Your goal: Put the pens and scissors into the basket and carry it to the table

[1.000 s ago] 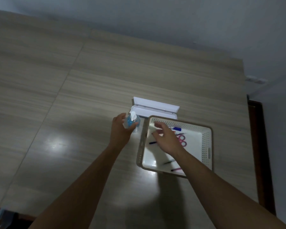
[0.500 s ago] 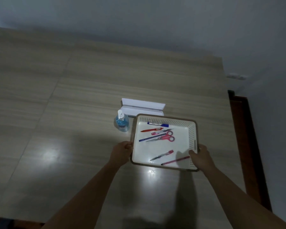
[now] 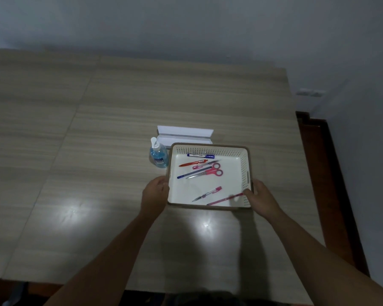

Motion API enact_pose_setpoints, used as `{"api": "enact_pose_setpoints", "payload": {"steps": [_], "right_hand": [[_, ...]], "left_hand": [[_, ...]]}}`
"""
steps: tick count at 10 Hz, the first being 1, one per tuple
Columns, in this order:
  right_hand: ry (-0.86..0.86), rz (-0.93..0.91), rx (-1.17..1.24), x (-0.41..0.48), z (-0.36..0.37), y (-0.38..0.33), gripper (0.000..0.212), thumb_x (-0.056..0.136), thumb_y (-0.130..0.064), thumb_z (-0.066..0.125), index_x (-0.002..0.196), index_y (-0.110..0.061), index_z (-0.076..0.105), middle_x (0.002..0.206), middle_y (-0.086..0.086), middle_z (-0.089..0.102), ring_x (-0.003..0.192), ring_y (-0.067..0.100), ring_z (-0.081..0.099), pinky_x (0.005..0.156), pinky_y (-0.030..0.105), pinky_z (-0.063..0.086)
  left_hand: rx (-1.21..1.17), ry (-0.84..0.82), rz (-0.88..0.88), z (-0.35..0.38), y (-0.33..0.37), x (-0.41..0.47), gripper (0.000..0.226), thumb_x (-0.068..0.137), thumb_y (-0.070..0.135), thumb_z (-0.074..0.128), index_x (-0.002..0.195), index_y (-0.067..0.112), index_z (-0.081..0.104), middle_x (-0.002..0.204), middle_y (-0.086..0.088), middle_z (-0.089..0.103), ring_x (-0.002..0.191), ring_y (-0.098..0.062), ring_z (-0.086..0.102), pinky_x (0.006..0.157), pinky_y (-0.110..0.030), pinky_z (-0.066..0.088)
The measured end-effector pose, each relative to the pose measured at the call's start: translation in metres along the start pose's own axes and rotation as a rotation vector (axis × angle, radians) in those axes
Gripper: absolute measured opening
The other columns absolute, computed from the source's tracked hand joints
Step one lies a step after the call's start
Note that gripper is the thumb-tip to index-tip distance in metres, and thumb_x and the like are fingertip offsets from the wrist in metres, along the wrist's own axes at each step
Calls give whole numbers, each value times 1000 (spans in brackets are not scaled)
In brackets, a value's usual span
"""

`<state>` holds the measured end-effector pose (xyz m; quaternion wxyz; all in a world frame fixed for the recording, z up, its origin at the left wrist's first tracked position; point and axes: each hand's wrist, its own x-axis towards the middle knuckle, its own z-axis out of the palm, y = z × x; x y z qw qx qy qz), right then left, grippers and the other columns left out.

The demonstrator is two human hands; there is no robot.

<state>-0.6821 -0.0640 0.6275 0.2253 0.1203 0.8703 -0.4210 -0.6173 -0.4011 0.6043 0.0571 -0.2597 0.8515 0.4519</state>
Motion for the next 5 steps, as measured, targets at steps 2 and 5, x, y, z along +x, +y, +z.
{"api": "enact_pose_setpoints", "payload": {"steps": [2, 5], "right_hand": [[30, -132, -26, -28, 4, 14, 11, 101, -22, 68, 107, -27, 77, 100, -9, 80, 88, 12, 75, 76, 22, 58], [-115, -263, -125, -72, 49, 61, 17, 101, -31, 65, 92, -39, 77, 91, -26, 76, 88, -10, 72, 83, 18, 57]], "left_hand": [[-141, -90, 101, 15, -3, -36, 19, 104, 19, 63, 107, 16, 82, 99, -1, 82, 88, -19, 79, 79, -34, 65], [-8, -242, 321, 83, -60, -79, 21, 99, 15, 67, 110, 17, 85, 108, 1, 83, 97, -17, 81, 90, -42, 66]]}}
